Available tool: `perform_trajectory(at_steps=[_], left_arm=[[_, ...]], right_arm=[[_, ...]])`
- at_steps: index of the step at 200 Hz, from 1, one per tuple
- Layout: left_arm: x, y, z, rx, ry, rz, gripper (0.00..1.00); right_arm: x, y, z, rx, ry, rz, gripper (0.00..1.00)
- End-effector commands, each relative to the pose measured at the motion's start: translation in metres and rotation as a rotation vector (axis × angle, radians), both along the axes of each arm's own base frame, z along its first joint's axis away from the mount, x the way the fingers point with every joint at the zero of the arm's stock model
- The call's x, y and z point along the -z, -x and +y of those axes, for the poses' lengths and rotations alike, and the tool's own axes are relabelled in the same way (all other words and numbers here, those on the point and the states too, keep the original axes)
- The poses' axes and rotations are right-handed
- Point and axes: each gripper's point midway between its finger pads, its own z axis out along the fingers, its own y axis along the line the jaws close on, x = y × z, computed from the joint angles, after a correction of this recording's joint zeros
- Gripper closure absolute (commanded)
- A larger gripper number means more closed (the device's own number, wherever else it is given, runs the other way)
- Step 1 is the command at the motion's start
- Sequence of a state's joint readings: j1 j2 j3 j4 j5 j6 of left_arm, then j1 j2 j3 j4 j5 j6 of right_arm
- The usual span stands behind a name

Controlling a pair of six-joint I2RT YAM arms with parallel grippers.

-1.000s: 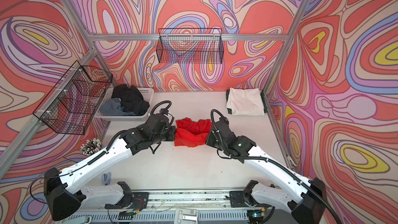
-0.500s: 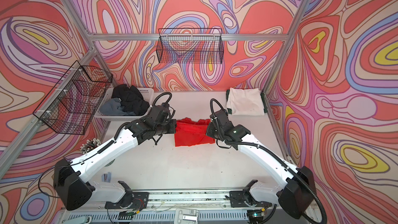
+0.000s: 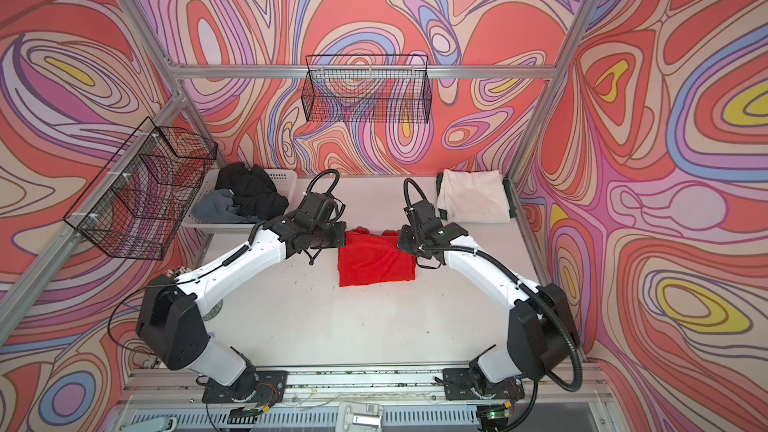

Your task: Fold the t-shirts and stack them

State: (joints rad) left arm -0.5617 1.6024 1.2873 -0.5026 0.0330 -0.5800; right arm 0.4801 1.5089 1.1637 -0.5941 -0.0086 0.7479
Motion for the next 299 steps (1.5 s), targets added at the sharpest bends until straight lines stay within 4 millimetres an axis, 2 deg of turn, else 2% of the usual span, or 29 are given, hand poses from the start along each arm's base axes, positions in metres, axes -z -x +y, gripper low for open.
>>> perform_trajectory(at_steps=[1, 51, 90, 94, 113, 131, 134, 141, 144, 148, 160, 167, 183, 196, 239, 243, 274, 299], left_arm=[[-0.003, -0.022, 0.002, -0.014, 0.021, -0.012, 1.00], [0.016, -0.060, -0.003, -0.018, 0.030, 0.043, 1.00], [0.033, -0.079, -0.009, -0.016, 0.012, 0.076, 1.00], [0.035, -0.081, -0.009, -0.017, 0.008, 0.078, 1.00], [0.044, -0.089, -0.006, -0.034, -0.026, 0.082, 1.00], [0.052, -0.100, 0.000, -0.060, -0.047, 0.082, 1.00], [0.053, -0.103, 0.001, -0.062, -0.047, 0.077, 0.94], [0.056, -0.110, 0.002, -0.075, -0.052, 0.063, 0.71], [0.059, -0.112, 0.004, -0.079, -0.057, 0.060, 0.58], [0.060, -0.116, 0.005, -0.085, -0.063, 0.052, 0.49], [0.064, -0.124, 0.010, -0.097, -0.092, 0.039, 0.33], [0.062, -0.126, 0.013, -0.096, -0.105, 0.038, 0.30], [0.056, -0.124, 0.019, -0.102, -0.133, 0.020, 0.24], [0.048, -0.120, 0.027, -0.115, -0.151, 0.002, 0.22], [0.031, -0.089, 0.032, -0.105, -0.110, -0.021, 0.20], [0.030, -0.086, 0.032, -0.103, -0.102, -0.024, 0.20], [0.019, -0.064, 0.013, -0.039, -0.066, -0.050, 0.20], [0.018, -0.050, -0.018, 0.065, -0.036, -0.072, 0.21]], right_arm=[[0.004, -0.021, -0.002, 0.002, 0.019, -0.011, 1.00], [0.020, -0.048, -0.008, 0.019, 0.037, 0.020, 1.00], [0.023, -0.069, -0.012, 0.026, 0.027, 0.010, 1.00], [0.035, -0.072, -0.012, 0.026, 0.035, 0.036, 1.00], [0.046, -0.080, -0.012, 0.017, 0.031, 0.058, 1.00], [0.055, -0.087, -0.012, 0.003, 0.036, 0.067, 0.81], [0.057, -0.088, -0.013, 0.006, 0.042, 0.069, 0.75], [0.060, -0.091, -0.016, 0.008, 0.052, 0.071, 0.61], [0.062, -0.092, -0.017, 0.010, 0.055, 0.075, 0.57], [0.064, -0.093, -0.019, 0.011, 0.059, 0.080, 0.51], [0.068, -0.095, -0.025, 0.023, 0.074, 0.094, 0.37], [0.066, -0.095, -0.027, 0.023, 0.086, 0.088, 0.30], [0.058, -0.094, -0.033, 0.024, 0.110, 0.068, 0.17], [0.051, -0.090, -0.037, 0.027, 0.119, 0.054, 0.12], [0.041, -0.070, -0.030, 0.005, 0.030, 0.037, 0.04], [0.031, -0.068, -0.030, 0.005, 0.012, 0.011, 0.03], [0.028, -0.057, -0.028, -0.003, -0.031, -0.011, 0.02], [0.037, -0.049, -0.022, -0.034, -0.061, -0.007, 0.03]])
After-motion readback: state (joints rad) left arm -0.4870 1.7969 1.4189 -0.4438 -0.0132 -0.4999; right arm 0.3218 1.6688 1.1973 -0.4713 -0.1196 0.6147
